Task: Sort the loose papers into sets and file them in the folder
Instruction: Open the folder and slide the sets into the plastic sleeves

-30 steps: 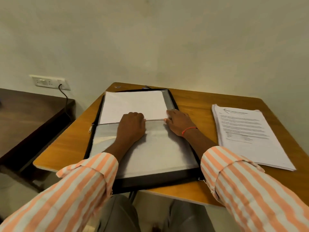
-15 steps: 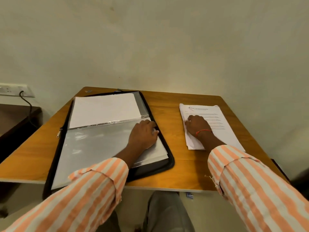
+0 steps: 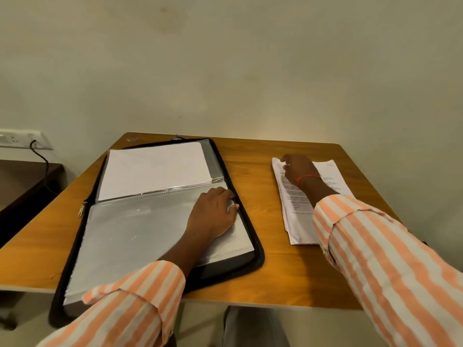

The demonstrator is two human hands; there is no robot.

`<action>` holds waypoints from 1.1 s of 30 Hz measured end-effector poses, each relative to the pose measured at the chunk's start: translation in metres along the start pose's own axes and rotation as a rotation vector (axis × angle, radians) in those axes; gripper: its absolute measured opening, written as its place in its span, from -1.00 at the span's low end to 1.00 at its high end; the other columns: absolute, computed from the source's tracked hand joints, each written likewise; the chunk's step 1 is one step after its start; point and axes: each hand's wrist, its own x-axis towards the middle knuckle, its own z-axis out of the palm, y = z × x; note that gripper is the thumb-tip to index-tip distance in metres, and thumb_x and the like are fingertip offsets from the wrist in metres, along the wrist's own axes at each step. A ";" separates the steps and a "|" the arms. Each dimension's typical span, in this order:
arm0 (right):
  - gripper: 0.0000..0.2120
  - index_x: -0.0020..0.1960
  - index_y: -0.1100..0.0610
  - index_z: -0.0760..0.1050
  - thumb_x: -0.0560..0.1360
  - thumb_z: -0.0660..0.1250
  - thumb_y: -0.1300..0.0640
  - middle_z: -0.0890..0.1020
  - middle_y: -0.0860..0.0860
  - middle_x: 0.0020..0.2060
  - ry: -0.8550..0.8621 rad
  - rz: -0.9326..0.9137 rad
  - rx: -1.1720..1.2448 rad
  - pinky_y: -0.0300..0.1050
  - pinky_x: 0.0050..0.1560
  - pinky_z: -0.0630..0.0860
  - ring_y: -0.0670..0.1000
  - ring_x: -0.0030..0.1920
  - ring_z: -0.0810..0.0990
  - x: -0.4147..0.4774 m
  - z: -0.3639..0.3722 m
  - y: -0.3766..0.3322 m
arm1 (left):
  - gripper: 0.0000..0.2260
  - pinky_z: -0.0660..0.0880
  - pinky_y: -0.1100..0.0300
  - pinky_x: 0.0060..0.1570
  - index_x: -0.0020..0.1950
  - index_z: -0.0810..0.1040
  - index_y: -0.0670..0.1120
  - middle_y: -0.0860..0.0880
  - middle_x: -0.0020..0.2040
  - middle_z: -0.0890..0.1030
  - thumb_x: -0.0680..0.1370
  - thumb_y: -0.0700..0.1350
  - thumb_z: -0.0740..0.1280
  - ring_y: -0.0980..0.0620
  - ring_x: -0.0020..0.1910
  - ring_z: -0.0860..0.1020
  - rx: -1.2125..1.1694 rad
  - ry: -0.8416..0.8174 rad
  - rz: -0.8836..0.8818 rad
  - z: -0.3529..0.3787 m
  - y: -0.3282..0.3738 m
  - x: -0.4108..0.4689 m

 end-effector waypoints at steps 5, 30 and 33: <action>-0.64 0.27 0.00 0.59 0.51 0.38 0.27 0.66 0.09 0.19 -0.019 -0.088 -0.028 0.08 0.22 0.57 0.16 0.18 0.62 0.034 0.001 -0.009 | -0.66 0.43 0.10 0.24 0.32 0.53 0.06 0.06 0.27 0.57 0.64 0.16 0.18 0.05 0.21 0.50 -0.023 0.010 0.003 0.004 -0.004 0.001; -0.85 0.08 0.13 0.59 0.64 0.23 0.20 0.59 0.00 -0.06 -0.041 -0.144 0.503 -0.16 -0.03 0.41 -0.01 -0.05 0.51 0.030 -0.046 -0.002 | -0.82 0.39 0.13 0.15 0.09 0.55 0.04 0.06 0.13 0.59 0.64 0.07 0.21 0.05 0.14 0.50 -0.106 0.064 0.071 -0.006 0.003 0.000; -0.84 0.05 0.17 0.63 0.62 0.26 0.23 0.62 0.00 -0.10 -0.065 -0.173 0.568 -0.16 -0.03 0.42 -0.07 -0.10 0.52 0.025 -0.049 -0.011 | -0.59 0.38 0.14 0.18 0.18 0.55 0.06 0.07 0.18 0.60 0.62 0.28 0.07 0.07 0.15 0.51 -0.190 0.010 0.035 -0.011 0.008 0.002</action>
